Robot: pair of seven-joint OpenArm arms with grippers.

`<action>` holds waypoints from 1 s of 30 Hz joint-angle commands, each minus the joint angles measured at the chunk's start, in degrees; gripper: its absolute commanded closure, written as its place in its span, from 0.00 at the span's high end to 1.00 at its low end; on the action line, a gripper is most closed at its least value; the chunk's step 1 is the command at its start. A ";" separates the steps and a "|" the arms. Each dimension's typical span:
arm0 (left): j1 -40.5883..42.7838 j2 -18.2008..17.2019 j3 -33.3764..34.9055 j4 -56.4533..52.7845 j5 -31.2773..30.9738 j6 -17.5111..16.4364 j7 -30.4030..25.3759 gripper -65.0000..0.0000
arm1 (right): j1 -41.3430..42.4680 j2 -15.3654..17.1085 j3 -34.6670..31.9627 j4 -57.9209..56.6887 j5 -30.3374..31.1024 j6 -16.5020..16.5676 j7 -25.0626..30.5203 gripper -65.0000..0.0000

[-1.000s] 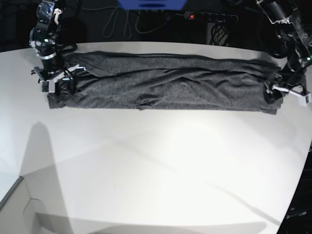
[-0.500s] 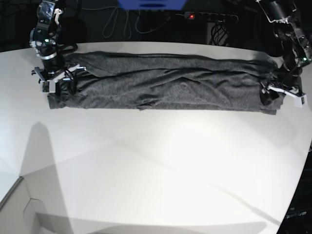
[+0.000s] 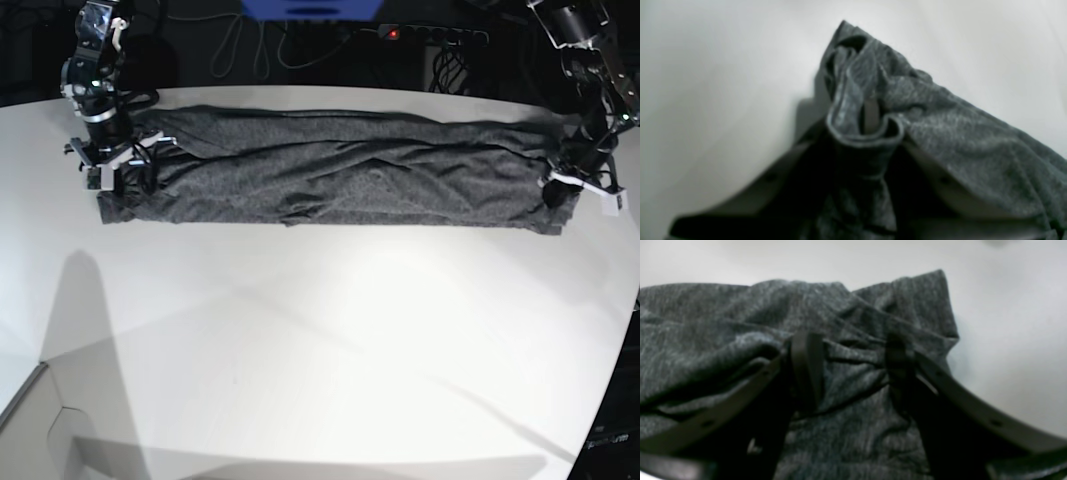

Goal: Layout the t-shirt on the table in an organized manner, then fold the t-shirt properly
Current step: 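Grasp both ends of the shirt strip and pull them apart to straighten, then fold the strip end with the left gripper toward the middle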

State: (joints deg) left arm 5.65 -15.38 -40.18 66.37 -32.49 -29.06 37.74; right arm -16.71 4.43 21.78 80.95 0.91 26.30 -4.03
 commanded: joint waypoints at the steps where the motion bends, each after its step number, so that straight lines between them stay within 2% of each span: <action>1: 0.02 -0.67 0.32 -0.57 3.35 0.36 4.59 0.02 | -0.39 0.19 -0.11 0.06 -0.86 0.38 -2.69 0.48; 4: -0.42 -1.63 -0.39 -0.04 2.82 0.00 4.59 0.00 | -0.48 0.19 -0.11 0.06 -0.86 0.38 -2.69 0.48; 7: -0.42 -1.81 -4.52 2.69 2.73 -0.17 4.86 0.00 | -0.57 0.19 -0.11 0.06 -0.86 0.38 -2.69 0.48; 10: -0.07 -1.20 -6.01 9.81 2.73 -0.17 5.38 0.00 | -0.57 0.19 -0.11 0.06 -0.86 0.38 -2.69 0.48; 17: 3.54 3.02 -6.01 25.37 3.26 0.36 5.47 0.00 | -0.74 0.10 -0.11 0.06 -0.86 0.38 -2.69 0.48; 26: 8.11 9.53 -4.96 38.55 3.44 0.53 5.47 0.00 | -2.06 0.01 -0.90 2.79 -0.86 0.38 -2.69 0.48; 30: 10.57 12.52 1.02 42.95 9.85 0.53 4.86 0.00 | -2.24 0.01 -2.13 3.23 -0.86 0.38 -2.69 0.48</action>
State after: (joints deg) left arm 16.58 -2.50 -38.96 108.14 -21.19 -28.29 44.42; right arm -18.74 4.25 19.68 83.74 0.64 26.33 -5.17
